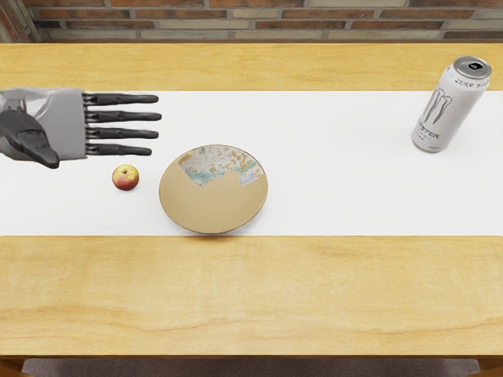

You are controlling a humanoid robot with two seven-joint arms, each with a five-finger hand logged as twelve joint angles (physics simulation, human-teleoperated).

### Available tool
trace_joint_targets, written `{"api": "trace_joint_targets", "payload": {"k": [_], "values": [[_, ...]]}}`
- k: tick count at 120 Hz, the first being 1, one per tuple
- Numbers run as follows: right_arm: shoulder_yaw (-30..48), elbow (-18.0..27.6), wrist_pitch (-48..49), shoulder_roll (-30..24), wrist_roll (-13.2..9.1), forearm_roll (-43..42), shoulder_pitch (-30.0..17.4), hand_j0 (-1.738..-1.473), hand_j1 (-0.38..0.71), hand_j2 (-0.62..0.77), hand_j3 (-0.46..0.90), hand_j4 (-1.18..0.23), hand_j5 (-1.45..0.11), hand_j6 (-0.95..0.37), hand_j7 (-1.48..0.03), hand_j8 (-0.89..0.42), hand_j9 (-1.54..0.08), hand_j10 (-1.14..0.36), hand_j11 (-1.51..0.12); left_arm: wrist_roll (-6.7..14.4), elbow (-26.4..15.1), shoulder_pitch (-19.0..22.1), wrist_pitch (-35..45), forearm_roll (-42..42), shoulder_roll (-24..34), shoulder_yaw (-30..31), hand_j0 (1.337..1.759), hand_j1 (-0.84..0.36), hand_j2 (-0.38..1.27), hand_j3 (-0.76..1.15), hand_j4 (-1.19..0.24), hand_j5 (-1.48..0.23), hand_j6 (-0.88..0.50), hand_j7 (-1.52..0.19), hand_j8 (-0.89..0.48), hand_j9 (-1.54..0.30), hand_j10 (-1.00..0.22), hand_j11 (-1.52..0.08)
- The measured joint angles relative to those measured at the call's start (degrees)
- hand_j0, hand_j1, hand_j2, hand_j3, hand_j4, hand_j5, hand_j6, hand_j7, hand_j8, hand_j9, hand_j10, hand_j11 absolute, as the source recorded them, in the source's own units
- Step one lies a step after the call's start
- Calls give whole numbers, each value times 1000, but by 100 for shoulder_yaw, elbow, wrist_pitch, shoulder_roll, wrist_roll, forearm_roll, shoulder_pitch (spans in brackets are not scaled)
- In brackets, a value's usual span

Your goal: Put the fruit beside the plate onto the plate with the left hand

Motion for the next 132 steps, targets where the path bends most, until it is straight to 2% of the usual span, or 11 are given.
{"api": "trace_joint_targets", "payload": {"k": [31, 38, 55, 69, 82, 98, 115, 132], "values": [[-16, 11, 4, 0, 0, -8, 0, -1658, -349, 0, 0, 0, 0, 0, 0, 0, 0, 0, 0, 0, -100, -91, 0, 2, 72, -20, 1658, 333, 1, 0, -7, -15, -6, -15, -6, -16, -8, -16], [-16, 11, 4, 0, 0, -8, 0, -1658, -349, 0, 0, 0, 0, 0, 0, 0, 0, 0, 0, 0, -126, -223, -1, 245, 60, -57, 1658, 333, 1, 0, -6, -15, -5, -15, -6, -15, -8, -16], [-17, 12, 4, 0, 0, -9, 0, -1658, -349, 0, 0, 0, 0, 0, 0, 0, 0, 0, 0, 0, -283, -265, 39, 1909, -214, -158, 1658, 332, 2, 0, -9, -17, -9, -17, -9, -17, -11, -17], [-18, 12, 4, 0, 0, -9, 0, -1658, -349, 0, 0, 0, 0, 0, 0, 0, 0, 0, 0, 0, -668, -176, 924, 3747, -577, -172, 1658, 331, 2, 0, -13, -19, -12, -19, -13, -19, -13, -19], [-18, 12, 3, 0, 0, -9, 0, -1658, -349, 0, 0, 0, 0, 0, 0, 0, 0, 0, 0, 0, -862, 367, 2103, 5442, -1010, -144, 1658, 331, 2, 0, -15, -20, -15, -20, -16, -20, -16, -20], [-18, 12, 4, 0, 0, -9, 0, -1658, -349, 0, 0, 0, 0, 0, 0, 0, 0, 0, 0, 0, -928, 801, 3308, 7258, -1530, -120, 1658, 331, 4, 0, -18, -20, -18, -20, -18, -20, -18, -20], [-18, 6, -2, 0, 0, -9, 0, -1658, -349, 0, 0, 0, 0, 0, 0, 0, 0, 0, 0, 0, -894, 908, 3860, 8124, -1642, -105, 1658, 332, 4, 0, -19, -21, -20, -21, -20, -20, -19, -20], [-12, 5, -3, 0, 0, -9, 0, -1658, -349, 0, 0, 0, 0, 0, 0, 0, 0, 0, 0, 0, -712, 1325, 4344, 8921, -1968, -77, 1658, 319, 7, 0, -31, -35, -32, -35, -32, -35, -30, -35]]}}
